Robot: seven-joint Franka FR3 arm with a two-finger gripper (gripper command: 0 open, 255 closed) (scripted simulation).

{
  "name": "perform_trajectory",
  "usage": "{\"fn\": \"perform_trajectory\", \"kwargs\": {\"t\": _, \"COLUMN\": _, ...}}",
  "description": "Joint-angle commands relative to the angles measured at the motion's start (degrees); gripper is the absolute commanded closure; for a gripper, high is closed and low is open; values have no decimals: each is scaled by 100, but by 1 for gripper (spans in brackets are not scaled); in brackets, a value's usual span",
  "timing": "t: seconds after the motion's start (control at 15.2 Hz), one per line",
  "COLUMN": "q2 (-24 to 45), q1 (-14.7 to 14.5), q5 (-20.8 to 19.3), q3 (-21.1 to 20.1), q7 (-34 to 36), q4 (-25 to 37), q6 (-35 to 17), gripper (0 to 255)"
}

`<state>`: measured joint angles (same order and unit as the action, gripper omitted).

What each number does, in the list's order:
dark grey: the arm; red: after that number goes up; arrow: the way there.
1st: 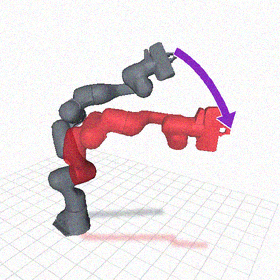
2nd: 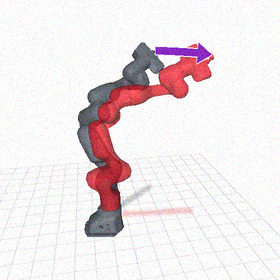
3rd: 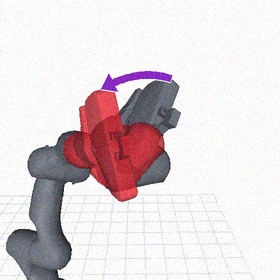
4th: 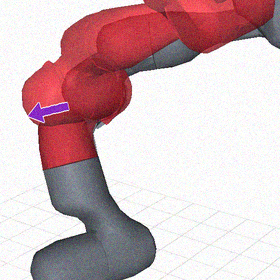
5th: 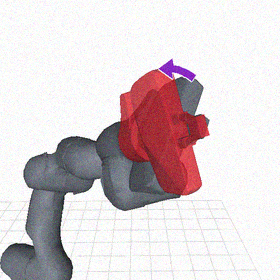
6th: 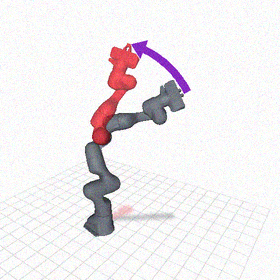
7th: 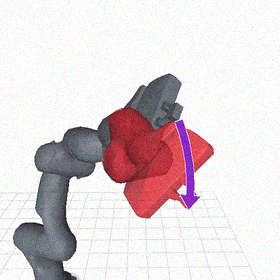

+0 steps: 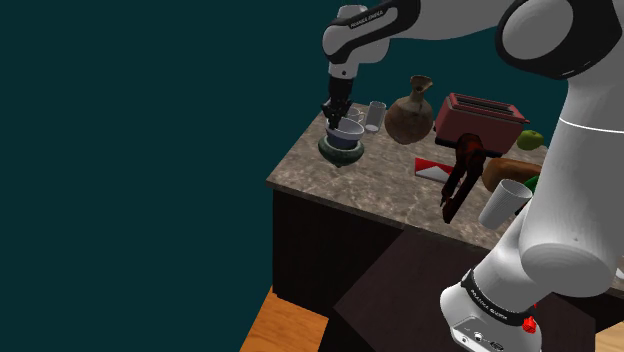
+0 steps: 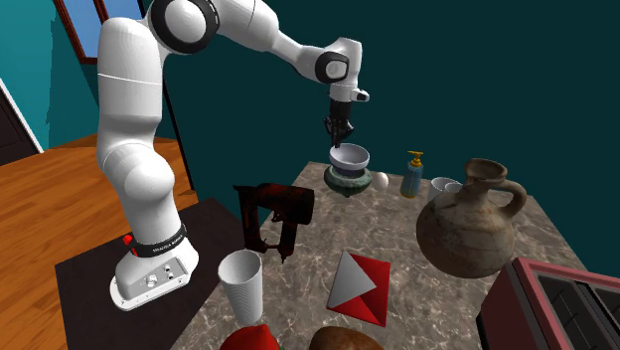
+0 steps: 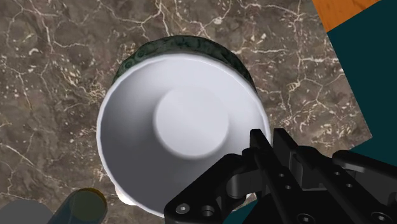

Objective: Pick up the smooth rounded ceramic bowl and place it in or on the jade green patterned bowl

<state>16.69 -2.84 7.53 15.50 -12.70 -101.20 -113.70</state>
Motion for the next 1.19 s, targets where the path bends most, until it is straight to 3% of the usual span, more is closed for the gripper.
{"fn": "perform_trajectory", "kwargs": {"t": 0.0, "q2": 0, "q1": 1, "q5": -1, "q3": 2, "q7": 0, "q4": -1, "q6": -2, "gripper": 0}}
{"fn": "perform_trajectory", "kwargs": {"t": 0.33, "q2": 0, "q1": 2, "q5": -1, "q3": 2, "q7": 0, "q4": 0, "q6": -1, "gripper": 0}}
{"fn": "perform_trajectory", "kwargs": {"t": 0.59, "q2": -139, "q1": 20, "q5": -67, "q3": 33, "q7": 46, "q4": 548, "q6": 680, "gripper": 0}}
{"fn": "perform_trajectory", "kwargs": {"t": 1.12, "q2": -139, "q1": 20, "q5": -67, "q3": 33, "q7": 46, "q4": 548, "q6": 680, "gripper": 0}}
